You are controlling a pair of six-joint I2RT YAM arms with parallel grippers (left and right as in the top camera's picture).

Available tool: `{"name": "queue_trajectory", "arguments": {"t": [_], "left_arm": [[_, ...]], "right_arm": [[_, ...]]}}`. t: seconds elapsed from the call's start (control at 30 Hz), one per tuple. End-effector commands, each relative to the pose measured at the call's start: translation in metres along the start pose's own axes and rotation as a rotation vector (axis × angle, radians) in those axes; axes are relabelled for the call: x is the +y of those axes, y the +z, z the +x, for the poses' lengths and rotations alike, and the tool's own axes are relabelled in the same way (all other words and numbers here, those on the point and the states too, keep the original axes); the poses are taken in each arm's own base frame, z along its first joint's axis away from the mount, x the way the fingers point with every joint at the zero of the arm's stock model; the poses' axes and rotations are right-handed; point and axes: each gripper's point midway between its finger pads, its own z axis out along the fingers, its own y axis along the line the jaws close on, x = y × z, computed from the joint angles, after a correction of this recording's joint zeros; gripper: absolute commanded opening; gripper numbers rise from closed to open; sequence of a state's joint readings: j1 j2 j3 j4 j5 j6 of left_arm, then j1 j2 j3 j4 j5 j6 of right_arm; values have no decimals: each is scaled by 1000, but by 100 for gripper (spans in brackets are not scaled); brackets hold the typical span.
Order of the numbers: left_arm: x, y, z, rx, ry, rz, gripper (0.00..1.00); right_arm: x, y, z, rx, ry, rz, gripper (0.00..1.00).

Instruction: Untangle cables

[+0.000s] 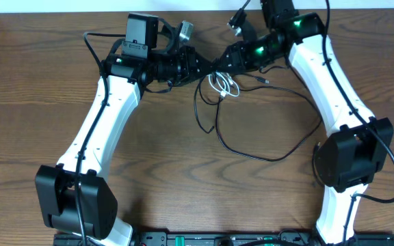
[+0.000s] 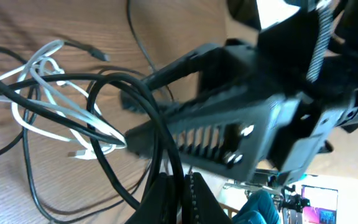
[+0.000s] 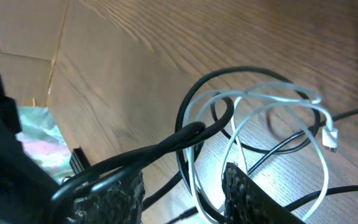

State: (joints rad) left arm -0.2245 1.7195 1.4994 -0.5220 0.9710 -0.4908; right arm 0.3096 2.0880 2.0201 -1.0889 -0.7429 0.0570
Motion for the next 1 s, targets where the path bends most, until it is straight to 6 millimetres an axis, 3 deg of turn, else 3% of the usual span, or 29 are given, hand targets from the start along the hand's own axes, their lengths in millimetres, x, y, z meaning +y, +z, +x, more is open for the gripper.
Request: {"name": "queue_trajectory", "arguments": {"t": [0.0, 0.2, 0.57, 0.7, 0.77, 0.83, 0.97], "left_arm": [[-15, -6, -2, -3, 19, 46, 7], [-11, -12, -6, -17, -19, 44, 7], [-10, -18, -9, -21, -32, 59, 7], [-9, -18, -10, -23, -28, 55, 7], [-8, -18, -10, -28, -21, 48, 7], [0, -18, -12, -42, -26, 10, 8], [36, -21, -14, -92, -61, -181, 8]], "right_arm": [[-3, 7, 4, 20, -12, 58, 41], [-27, 11, 11, 43, -12, 217, 38], [-17, 41, 15, 80, -137, 152, 21], [-12, 45, 12, 71, -167, 150, 3], [-12, 44, 10, 65, -168, 151, 1], [-17, 41, 8, 57, -159, 155, 1], [-23, 22, 3, 26, -129, 130, 1]]}}
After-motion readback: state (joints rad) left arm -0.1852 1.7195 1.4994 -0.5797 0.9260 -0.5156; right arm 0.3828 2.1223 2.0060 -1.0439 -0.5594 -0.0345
